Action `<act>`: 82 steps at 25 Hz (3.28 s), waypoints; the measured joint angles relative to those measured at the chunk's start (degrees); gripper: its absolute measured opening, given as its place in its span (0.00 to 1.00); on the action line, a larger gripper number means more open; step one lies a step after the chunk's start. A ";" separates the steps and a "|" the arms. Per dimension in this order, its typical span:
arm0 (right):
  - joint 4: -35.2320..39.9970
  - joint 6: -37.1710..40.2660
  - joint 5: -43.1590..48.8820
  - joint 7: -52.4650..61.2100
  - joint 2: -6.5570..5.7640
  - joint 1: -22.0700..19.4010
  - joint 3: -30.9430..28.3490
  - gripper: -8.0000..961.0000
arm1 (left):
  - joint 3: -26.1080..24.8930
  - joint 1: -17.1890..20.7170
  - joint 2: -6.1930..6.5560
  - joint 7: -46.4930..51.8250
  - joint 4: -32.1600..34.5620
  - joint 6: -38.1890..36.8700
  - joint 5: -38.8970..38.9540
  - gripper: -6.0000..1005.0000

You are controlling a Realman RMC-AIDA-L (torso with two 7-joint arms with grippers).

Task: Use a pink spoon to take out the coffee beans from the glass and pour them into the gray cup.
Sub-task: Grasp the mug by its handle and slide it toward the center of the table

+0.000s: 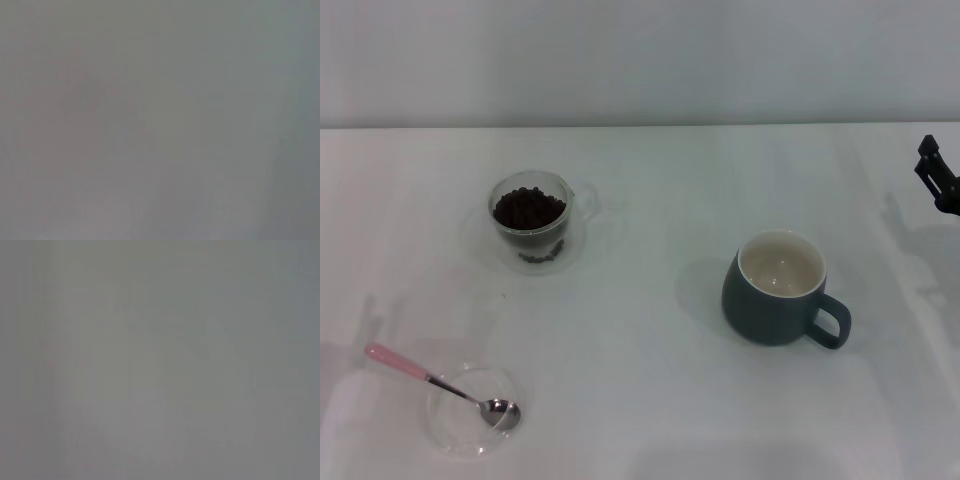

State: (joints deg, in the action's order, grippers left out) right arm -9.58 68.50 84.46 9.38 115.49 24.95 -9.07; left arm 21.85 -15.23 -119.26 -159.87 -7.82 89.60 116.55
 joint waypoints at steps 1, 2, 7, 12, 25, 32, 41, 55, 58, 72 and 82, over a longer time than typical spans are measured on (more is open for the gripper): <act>0.01 -0.03 0.00 0.01 0.00 0.08 0.00 0.87 | 0.00 -0.11 0.00 0.00 0.00 -0.01 0.02 0.87; 0.05 -0.04 0.00 0.01 0.00 0.13 -0.06 0.87 | 0.02 -0.21 0.00 0.00 0.00 -0.02 0.03 0.87; 0.52 -0.04 -0.01 0.09 0.00 0.47 -0.28 0.87 | 0.25 -0.50 0.00 0.00 0.00 0.00 -0.09 0.87; 0.74 -0.06 -0.01 1.00 -0.04 0.51 -0.12 0.87 | 0.32 -0.46 -0.02 0.00 -0.01 0.16 -0.10 0.87; 1.43 0.21 -0.20 1.63 -0.09 0.28 -0.42 0.87 | -0.05 2.33 0.18 6.51 1.41 2.78 0.03 0.87; 3.91 7.72 -0.01 14.12 -0.50 -4.49 7.68 0.87 | -0.06 2.36 0.23 7.82 2.34 2.41 0.15 0.87; -1.73 18.07 -0.22 11.33 -0.59 -15.06 11.82 0.87 | -0.14 0.01 0.26 7.73 4.09 -0.16 1.17 0.87; -38.00 31.61 -9.00 -28.55 -0.70 -23.27 13.18 0.87 | -0.24 -5.78 0.29 7.81 9.46 -8.39 2.88 0.87; -46.37 32.38 -10.68 -38.50 -0.70 -23.01 14.00 0.87 | -0.23 -5.80 0.41 7.82 9.84 -9.51 3.40 0.87; -59.44 17.76 -13.15 -53.96 -0.29 -22.07 10.43 0.86 | -0.06 -7.73 0.34 7.82 10.19 -12.13 4.21 0.87; -54.04 9.43 -14.92 -49.80 -0.09 -19.22 7.41 0.86 | -0.19 -7.34 0.29 7.90 10.16 -12.17 4.77 0.87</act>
State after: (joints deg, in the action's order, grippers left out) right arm -63.62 77.92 69.54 -40.43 115.40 5.73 -1.67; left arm 21.66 -22.57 -118.97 -151.97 2.34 77.43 121.32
